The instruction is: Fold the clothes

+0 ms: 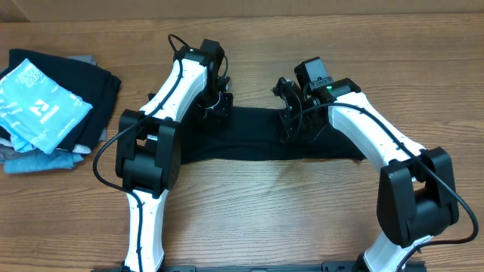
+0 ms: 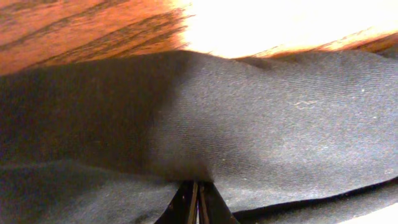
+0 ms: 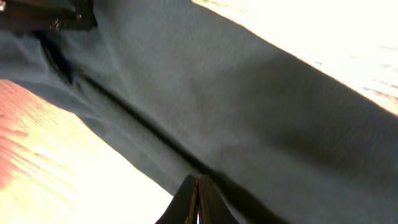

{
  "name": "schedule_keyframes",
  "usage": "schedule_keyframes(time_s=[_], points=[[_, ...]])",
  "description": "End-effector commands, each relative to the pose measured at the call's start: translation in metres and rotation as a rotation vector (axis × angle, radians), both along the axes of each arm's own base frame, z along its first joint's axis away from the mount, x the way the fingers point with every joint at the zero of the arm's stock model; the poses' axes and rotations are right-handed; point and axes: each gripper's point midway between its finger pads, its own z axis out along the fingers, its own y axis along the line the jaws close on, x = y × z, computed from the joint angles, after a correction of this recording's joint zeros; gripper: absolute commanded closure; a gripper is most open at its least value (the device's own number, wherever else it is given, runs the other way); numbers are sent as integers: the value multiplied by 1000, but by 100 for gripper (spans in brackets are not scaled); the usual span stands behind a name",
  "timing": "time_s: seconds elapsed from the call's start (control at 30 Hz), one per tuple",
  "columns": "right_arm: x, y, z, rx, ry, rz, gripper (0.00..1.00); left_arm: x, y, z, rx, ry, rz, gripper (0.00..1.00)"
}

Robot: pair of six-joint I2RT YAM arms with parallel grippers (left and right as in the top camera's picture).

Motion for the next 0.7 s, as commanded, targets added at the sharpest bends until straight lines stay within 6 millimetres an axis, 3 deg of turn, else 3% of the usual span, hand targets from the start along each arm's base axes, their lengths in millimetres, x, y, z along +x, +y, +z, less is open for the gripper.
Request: schedule_keyframes(time_s=[0.0, 0.17, 0.27, 0.43, 0.5, 0.67], points=[[-2, -2, -13, -6, -19, -2, 96, -4, -16, -7, -23, 1, -47, 94], [-16, -3, -48, 8, -30, 3, 96, 2, -31, -7, -38, -44, -75, 93], [-27, 0, -59, 44, -8, 14, 96, 2, -35, -7, -41, -50, -84, 93], [-46, -2, -65, 49, 82, -11, 96, 2, -38, -7, -42, -55, -89, 93], [-66, 0, -60, 77, 187, 0, 96, 2, -37, -7, -42, -55, -89, 93], [-80, -6, -63, 49, 248, -6, 96, 1, -37, -7, -41, -53, -89, 92]])
